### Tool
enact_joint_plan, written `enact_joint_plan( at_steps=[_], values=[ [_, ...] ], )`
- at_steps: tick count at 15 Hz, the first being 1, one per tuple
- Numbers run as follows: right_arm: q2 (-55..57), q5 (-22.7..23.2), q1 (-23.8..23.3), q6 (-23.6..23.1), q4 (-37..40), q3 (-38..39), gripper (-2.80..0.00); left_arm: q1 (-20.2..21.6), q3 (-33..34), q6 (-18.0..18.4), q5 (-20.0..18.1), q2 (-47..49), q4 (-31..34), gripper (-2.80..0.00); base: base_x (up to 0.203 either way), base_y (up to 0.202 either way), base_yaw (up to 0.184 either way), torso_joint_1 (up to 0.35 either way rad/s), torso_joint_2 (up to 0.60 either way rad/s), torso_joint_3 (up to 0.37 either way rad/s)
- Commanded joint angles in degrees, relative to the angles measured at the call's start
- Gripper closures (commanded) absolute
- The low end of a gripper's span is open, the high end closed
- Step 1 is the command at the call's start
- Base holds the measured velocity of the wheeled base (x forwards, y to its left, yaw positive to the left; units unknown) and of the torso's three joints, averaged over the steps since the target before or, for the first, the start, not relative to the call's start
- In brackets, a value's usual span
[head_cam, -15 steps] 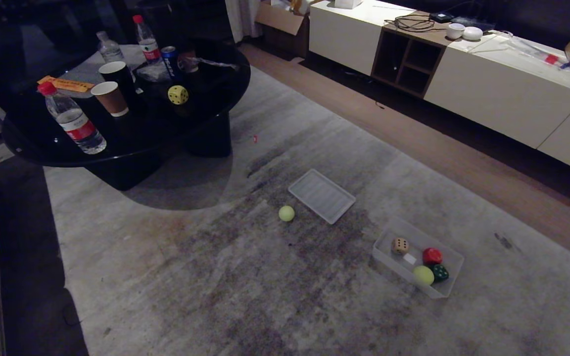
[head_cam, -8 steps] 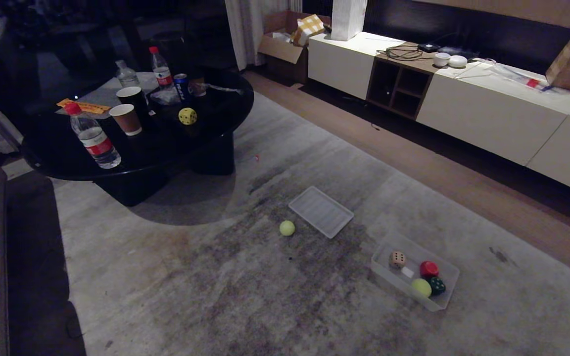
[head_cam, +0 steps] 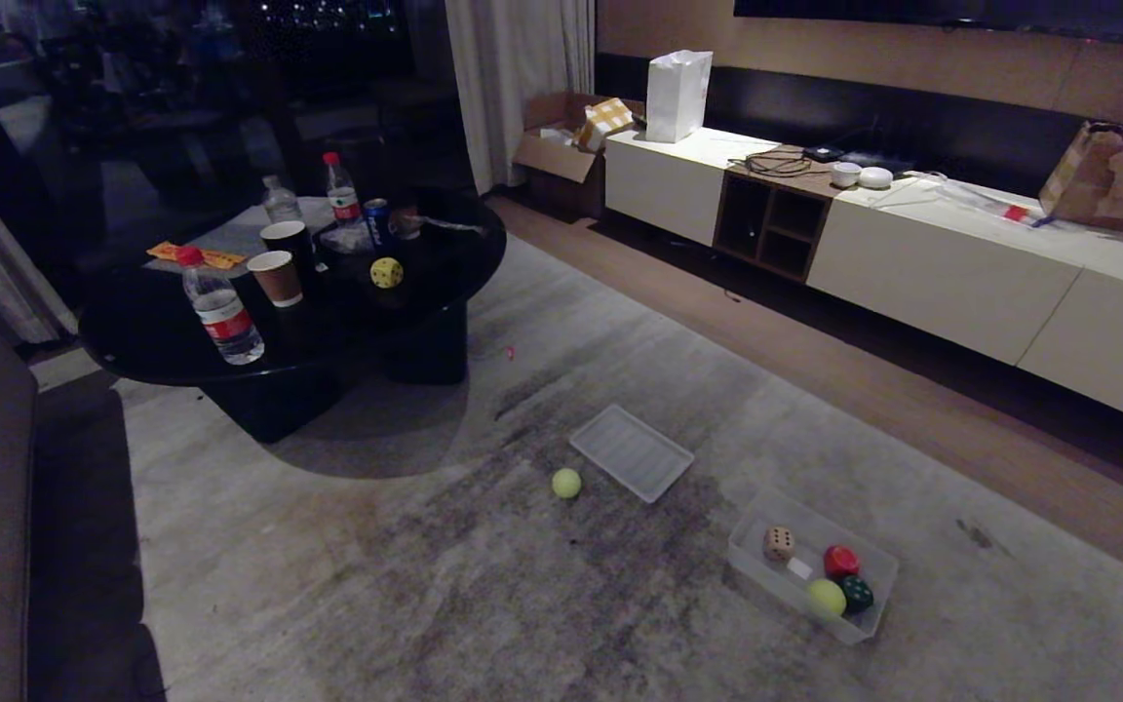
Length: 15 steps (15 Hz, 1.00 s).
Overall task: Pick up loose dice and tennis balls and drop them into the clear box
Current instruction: Pick up the ball on the floor
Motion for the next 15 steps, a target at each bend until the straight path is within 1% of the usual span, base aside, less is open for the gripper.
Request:
enact_joint_plan(
  at_steps=[1, 4, 9, 12, 13, 15],
  values=[
    [0.07, 0.11, 0.00, 0.01, -0.02, 0.53, 0.00, 0.00, 0.09, -0.02, 0.03, 0.09, 0.01, 0.00, 0.000, 0.000, 0.000, 0.002, 0.00, 0.206],
    [0.07, 0.02, 0.00, 0.01, -0.02, 0.53, 0.00, 0.00, 0.09, -0.29, 0.21, 0.09, 0.01, 0.00, 0.000, 0.000, 0.000, 0.003, 0.00, 0.176],
    [0.07, 0.02, 0.00, 0.01, -0.02, 0.53, 0.00, 0.00, 0.09, 0.33, -0.06, 0.09, 0.01, 0.00, 0.000, 0.000, 0.000, 0.002, 0.00, 0.036],
    [0.07, 0.11, 0.00, -0.08, -0.02, 0.53, 0.00, 0.00, 0.09, 0.42, -0.23, 0.09, 0.01, 0.00, 0.000, 0.000, 0.000, 0.028, -0.23, -0.180],
    [0.07, 0.02, 0.00, 0.01, -0.02, 0.53, 0.00, 0.00, 0.09, 0.42, -0.23, 0.09, 0.01, 0.00, 0.000, 0.003, 0.095, 0.002, -0.14, -0.281],
    [0.07, 0.11, 0.00, 0.01, -0.02, 0.53, 0.00, 0.00, 0.09, 0.42, -0.23, 0.09, 0.01, 0.00, 0.004, -0.004, 0.151, 0.166, -0.49, -0.293]
  ],
)
